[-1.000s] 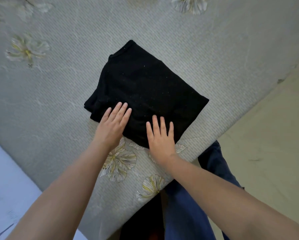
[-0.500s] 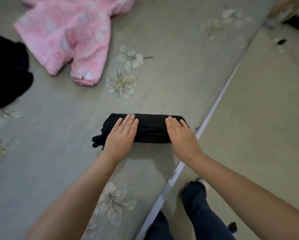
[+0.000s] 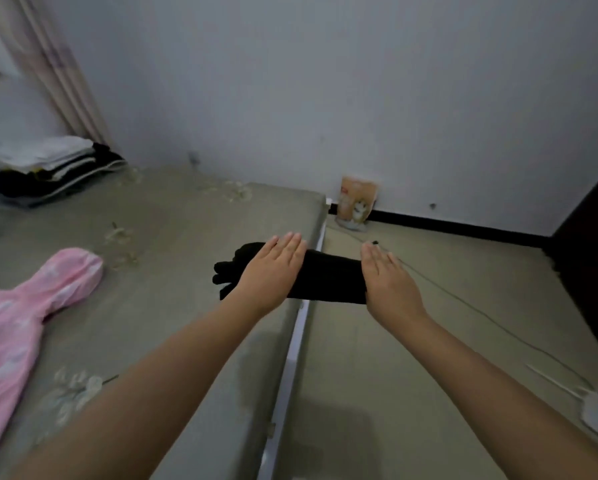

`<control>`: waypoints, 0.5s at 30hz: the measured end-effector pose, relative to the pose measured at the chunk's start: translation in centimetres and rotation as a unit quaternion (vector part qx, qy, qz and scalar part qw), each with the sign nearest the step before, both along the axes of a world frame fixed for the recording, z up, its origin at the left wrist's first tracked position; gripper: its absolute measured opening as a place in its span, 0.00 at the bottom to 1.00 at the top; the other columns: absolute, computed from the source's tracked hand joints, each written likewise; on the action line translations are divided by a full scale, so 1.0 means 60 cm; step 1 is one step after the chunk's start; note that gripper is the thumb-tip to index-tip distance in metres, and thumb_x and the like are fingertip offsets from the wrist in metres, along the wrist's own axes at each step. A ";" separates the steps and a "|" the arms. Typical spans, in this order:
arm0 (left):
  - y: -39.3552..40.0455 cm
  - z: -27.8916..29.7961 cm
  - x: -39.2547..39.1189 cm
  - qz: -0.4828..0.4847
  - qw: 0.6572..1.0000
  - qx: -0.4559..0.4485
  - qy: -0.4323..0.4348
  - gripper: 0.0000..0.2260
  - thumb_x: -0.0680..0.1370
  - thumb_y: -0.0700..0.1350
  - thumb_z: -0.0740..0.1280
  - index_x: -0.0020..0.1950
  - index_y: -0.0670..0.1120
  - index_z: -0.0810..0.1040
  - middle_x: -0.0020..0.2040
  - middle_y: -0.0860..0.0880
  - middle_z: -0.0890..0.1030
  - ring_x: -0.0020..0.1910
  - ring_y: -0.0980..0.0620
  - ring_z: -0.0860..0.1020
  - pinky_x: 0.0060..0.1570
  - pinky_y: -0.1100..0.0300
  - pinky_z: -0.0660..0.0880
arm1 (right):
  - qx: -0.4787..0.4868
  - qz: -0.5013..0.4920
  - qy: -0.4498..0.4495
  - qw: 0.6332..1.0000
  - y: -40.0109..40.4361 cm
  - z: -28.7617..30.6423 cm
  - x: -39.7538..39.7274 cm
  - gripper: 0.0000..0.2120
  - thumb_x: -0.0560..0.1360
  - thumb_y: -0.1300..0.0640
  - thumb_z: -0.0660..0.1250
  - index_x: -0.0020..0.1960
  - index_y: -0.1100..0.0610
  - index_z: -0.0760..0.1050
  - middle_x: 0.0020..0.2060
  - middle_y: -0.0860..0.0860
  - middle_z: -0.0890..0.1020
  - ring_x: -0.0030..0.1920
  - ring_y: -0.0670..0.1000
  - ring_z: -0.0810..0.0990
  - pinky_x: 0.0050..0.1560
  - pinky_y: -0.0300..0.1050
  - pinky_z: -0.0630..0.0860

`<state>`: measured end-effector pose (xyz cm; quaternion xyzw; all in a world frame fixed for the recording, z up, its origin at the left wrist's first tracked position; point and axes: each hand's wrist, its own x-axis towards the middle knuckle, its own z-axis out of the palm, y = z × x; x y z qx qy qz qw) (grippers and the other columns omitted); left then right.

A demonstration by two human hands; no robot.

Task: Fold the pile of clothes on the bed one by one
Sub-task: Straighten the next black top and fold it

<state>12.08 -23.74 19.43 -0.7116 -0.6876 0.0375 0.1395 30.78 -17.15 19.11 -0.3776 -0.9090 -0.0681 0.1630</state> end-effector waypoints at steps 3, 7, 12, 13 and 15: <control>0.131 0.070 0.023 -0.023 0.999 0.033 0.015 0.25 0.81 0.39 0.47 0.74 0.39 0.38 0.76 0.43 0.43 0.75 0.48 0.42 0.71 0.56 0.36 | 0.026 -0.015 -0.014 0.999 0.123 0.069 0.027 0.28 0.70 0.76 0.57 0.69 0.74 0.55 0.68 0.70 0.60 0.69 0.67 0.62 0.71 0.57 0.56; 0.306 0.149 0.027 -0.037 0.996 0.077 0.026 0.24 0.80 0.38 0.46 0.74 0.39 0.39 0.76 0.42 0.44 0.75 0.48 0.43 0.71 0.57 0.37 | 0.079 -0.047 -0.022 0.996 0.286 0.144 0.035 0.28 0.74 0.71 0.52 0.72 0.70 0.46 0.73 0.65 0.53 0.74 0.60 0.54 0.73 0.49 0.50; 0.538 0.222 -0.014 -0.050 0.993 0.107 0.028 0.25 0.80 0.37 0.46 0.74 0.39 0.39 0.76 0.43 0.43 0.75 0.49 0.43 0.71 0.57 0.38 | 0.087 -0.096 -0.048 0.990 0.504 0.218 -0.001 0.28 0.77 0.69 0.48 0.74 0.66 0.39 0.75 0.61 0.47 0.75 0.55 0.47 0.73 0.46 0.42; 0.585 0.236 -0.026 -0.055 0.992 0.110 0.025 0.25 0.80 0.37 0.46 0.75 0.40 0.40 0.76 0.43 0.44 0.75 0.49 0.44 0.72 0.57 0.38 | 0.089 -0.101 -0.051 0.990 0.547 0.233 -0.012 0.28 0.77 0.68 0.48 0.74 0.66 0.39 0.75 0.61 0.47 0.75 0.55 0.47 0.73 0.46 0.41; 0.674 0.264 -0.046 -0.066 0.992 0.104 0.024 0.24 0.80 0.37 0.46 0.75 0.40 0.40 0.76 0.44 0.44 0.75 0.49 0.44 0.72 0.57 0.39 | 0.085 -0.114 -0.063 0.988 0.630 0.258 -0.033 0.29 0.77 0.68 0.48 0.74 0.65 0.39 0.75 0.60 0.47 0.75 0.55 0.47 0.73 0.46 0.42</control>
